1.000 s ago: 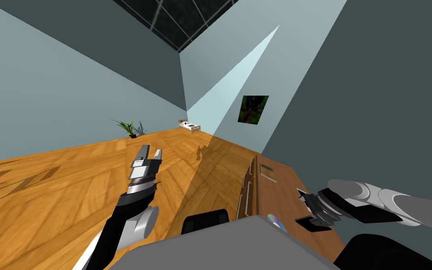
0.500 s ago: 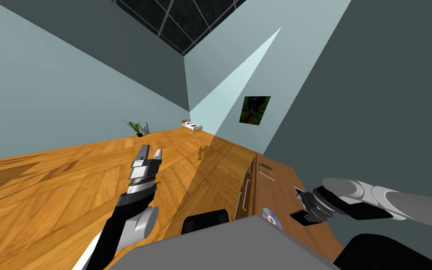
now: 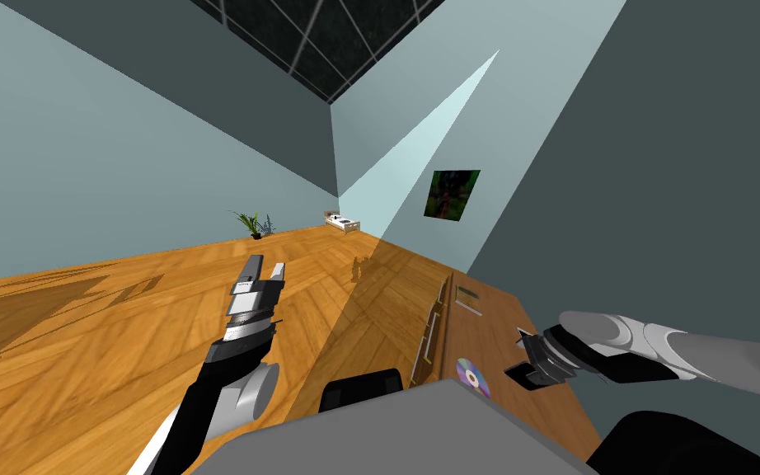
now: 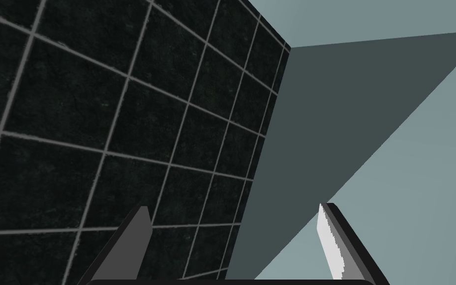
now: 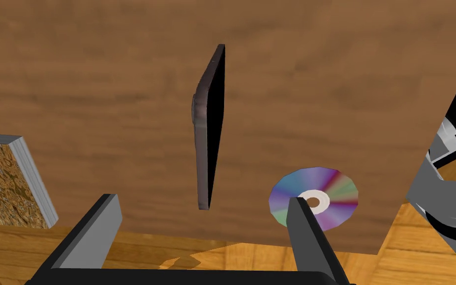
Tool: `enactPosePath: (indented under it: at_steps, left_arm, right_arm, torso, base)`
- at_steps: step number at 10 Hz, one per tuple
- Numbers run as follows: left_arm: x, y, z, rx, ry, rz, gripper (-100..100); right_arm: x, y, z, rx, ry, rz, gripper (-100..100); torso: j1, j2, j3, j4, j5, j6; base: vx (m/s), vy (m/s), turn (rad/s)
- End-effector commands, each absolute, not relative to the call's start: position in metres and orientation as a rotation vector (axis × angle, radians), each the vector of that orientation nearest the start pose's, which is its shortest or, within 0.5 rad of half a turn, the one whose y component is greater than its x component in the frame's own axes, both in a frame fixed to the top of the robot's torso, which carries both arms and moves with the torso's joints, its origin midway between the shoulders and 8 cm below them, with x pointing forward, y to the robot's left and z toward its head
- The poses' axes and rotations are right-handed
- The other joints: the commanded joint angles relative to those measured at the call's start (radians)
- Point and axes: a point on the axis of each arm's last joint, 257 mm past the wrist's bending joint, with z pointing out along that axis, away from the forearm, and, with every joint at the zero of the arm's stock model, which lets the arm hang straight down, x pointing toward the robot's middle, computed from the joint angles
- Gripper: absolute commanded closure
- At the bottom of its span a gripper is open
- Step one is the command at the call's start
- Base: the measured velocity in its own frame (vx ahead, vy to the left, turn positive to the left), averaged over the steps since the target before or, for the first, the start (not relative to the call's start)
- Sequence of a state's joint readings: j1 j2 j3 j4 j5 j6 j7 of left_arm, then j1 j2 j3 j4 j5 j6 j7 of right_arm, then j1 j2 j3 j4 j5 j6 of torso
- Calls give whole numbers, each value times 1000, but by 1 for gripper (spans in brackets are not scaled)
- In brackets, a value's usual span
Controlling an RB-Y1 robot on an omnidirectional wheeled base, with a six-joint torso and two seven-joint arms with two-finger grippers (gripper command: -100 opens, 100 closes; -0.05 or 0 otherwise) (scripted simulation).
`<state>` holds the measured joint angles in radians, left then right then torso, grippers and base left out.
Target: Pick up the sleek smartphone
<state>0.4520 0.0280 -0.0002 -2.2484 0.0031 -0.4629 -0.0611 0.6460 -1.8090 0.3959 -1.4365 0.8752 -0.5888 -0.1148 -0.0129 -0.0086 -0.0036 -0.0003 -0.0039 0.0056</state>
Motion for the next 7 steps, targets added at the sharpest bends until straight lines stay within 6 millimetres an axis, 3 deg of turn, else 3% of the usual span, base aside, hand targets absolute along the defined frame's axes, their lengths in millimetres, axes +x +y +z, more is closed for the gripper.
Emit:
enactPosePath:
  at_steps: [1, 2, 4, 5, 7]
  left_arm:
    - [360, 274, 19, -636, 665, -1259, 0]
    - [360, 274, 19, -636, 664, -1259, 0]
    - [360, 274, 19, -636, 665, -1259, 0]
    - [360, 274, 19, -636, 665, -1259, 0]
    - [360, 274, 19, -636, 665, -1259, 0]
  right_arm:
    - [152, -617, -319, -1114, 2845, -94, -100]
    - [152, -614, -320, -1076, 2858, -85, -100]
    - [152, -615, -320, -1060, 2864, -85, -100]
    - [152, -615, -320, -1050, 2867, -85, 100]
    - [153, -615, -319, -1052, 2865, -90, 100]
  torso:
    - [0, 0, 0, 0, 0, 0]
    - [0, 4, 2, 0, 0, -2]
    - [-1, 4, 2, 1, 0, 0]
    - [0, 0, 0, 0, 0, 0]
    - [0, -2, -1, -1, -1, 1]
  base:
    - [-127, -12, 257]
    - [-166, -40, 180]
    - [-45, -6, -6]
    - [-6, -1, 0]
    - [0, 0, 0]
